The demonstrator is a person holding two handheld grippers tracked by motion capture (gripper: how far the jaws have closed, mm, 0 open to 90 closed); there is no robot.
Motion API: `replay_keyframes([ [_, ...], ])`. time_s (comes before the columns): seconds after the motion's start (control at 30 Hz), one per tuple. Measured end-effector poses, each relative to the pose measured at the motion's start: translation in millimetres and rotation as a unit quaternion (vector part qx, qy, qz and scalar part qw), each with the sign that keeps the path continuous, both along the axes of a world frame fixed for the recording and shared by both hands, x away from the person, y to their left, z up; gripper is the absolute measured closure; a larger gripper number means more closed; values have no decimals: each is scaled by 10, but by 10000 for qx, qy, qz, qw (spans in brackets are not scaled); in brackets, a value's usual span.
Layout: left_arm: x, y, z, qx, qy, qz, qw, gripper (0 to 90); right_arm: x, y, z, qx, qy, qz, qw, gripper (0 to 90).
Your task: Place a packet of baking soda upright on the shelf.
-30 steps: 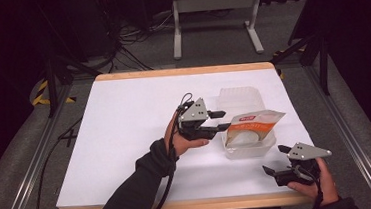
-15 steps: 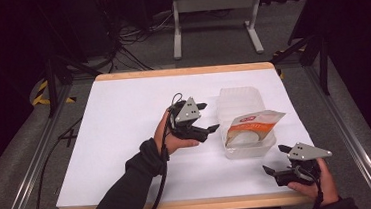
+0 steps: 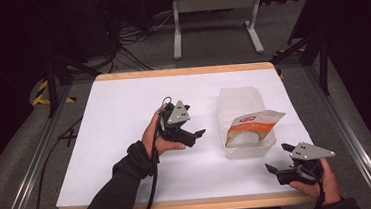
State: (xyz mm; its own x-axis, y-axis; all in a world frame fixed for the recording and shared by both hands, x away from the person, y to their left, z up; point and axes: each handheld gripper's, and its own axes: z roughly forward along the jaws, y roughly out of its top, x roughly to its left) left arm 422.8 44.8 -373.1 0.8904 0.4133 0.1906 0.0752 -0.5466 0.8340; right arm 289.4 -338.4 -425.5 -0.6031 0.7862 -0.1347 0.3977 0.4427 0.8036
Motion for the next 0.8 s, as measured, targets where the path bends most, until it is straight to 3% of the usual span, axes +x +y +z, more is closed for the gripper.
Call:
replay_keyframes([
  [0.37, -82, 342, -110, 253, -9, 162, 9995, 73, -5, 4, 14, -29, -43, -20, 10000, 121],
  [0.7, -203, 683, -248, 643, -131, 263, 9975, 59, -2, 1, 20, -27, -67, -28, 10000, 120],
  [0.8, -228, 765, -287, 651, -101, 293, 9974, 57, 5, 9, 20, -42, -75, -10, 10000, 119],
])
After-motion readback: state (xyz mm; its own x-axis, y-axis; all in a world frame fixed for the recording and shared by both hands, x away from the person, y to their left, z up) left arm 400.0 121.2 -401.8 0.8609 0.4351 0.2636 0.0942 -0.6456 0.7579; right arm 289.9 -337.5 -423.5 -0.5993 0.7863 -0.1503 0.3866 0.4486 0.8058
